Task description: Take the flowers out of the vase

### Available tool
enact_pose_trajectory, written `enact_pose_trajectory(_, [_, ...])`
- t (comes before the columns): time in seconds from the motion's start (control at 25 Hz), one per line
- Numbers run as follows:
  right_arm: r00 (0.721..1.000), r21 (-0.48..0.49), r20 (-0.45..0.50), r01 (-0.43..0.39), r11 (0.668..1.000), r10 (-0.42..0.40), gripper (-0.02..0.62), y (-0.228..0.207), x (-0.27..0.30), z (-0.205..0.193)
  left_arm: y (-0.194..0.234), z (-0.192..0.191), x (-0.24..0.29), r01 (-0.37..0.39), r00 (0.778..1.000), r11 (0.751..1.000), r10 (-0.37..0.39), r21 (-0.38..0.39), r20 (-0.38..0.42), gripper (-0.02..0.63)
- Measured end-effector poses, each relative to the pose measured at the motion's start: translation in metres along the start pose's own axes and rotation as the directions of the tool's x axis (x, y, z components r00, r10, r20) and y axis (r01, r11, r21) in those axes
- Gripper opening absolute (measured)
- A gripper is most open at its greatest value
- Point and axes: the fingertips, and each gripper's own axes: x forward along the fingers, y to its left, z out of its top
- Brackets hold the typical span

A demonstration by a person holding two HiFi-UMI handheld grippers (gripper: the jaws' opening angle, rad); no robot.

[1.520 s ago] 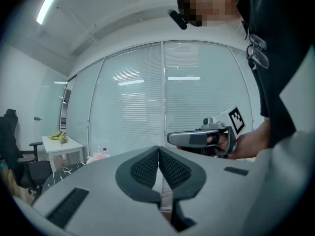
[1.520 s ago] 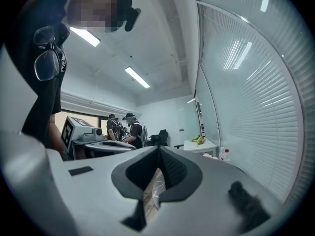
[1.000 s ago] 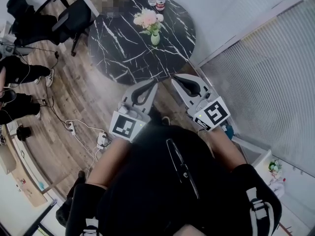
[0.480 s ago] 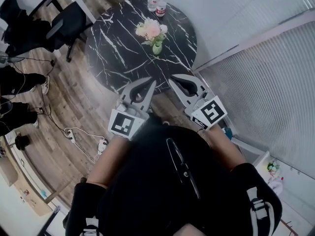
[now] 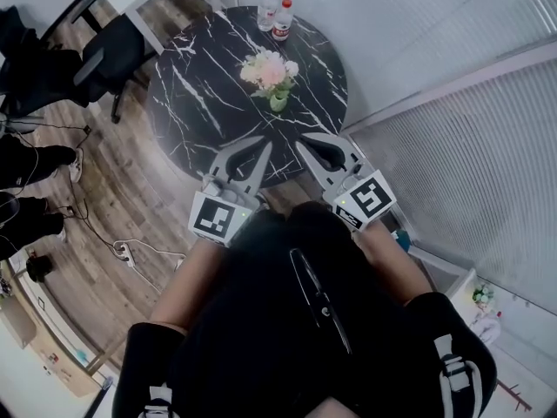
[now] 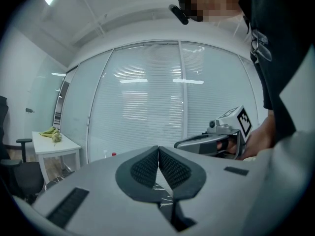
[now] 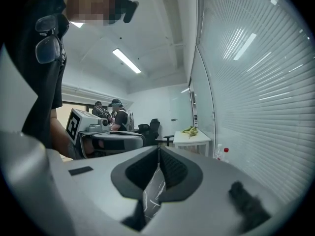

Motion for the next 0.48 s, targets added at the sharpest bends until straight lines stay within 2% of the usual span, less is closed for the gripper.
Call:
enact_pose_trajectory(0.16, [1.000,0.007,-0.017,0.008,1.000,-0.007,0.021,-0.023,0.012,-0.007,0.014,-0.004,0.015,-0.017,1.000,1.000,0.017,-0.002,-0.011,0.014])
enact_pose_trajectory(0.32, [0.999,0.009,-0.032,-0.018,1.000,0.018,0.021,-0.053,0.028,-0.011,0.029,-0.012,0.035,-0.051,0.998,0.999,0.051,0.007,-0.045,0.014])
enact_pose_trajectory(0.48, [0.995,0.004,-0.050,-0.084,0.996,0.084,0.021,-0.082,0.040,-0.016,0.045,-0.012,0.055,-0.143,0.988,0.990,0.143,0.005,-0.051,0.014])
